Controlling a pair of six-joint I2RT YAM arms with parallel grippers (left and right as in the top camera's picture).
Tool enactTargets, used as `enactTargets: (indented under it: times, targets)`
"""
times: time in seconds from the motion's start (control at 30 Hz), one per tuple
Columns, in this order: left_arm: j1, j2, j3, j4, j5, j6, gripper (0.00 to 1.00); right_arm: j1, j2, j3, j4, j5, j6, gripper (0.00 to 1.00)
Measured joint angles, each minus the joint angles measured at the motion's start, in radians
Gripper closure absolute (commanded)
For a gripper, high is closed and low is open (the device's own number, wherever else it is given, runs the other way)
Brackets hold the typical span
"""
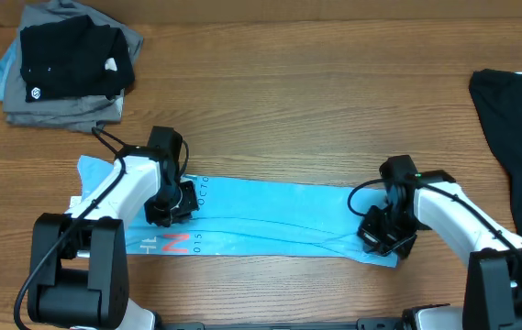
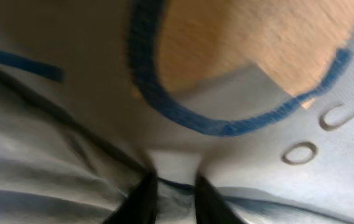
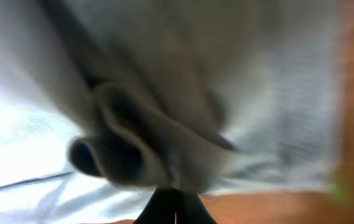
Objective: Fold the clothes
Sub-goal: 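Grasp the blue strip's ends with both grippers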
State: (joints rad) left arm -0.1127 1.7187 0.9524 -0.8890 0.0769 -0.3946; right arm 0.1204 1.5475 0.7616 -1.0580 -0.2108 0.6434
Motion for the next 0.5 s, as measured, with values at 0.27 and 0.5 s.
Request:
enactTargets:
  times: [0.27, 0.5]
  targets:
    - [0.083, 0.000, 0.003, -0.030, -0.031, -0.026, 0.52, -0.050, 0.002, 0.260, -0.200, 0.111, -0.044, 0.00]
    - [0.151, 0.000, 0.038, -0.088, -0.045, -0.028, 0.00, -0.259, 0.002, 0.309, -0.195, 0.080, -0.184, 0.00]
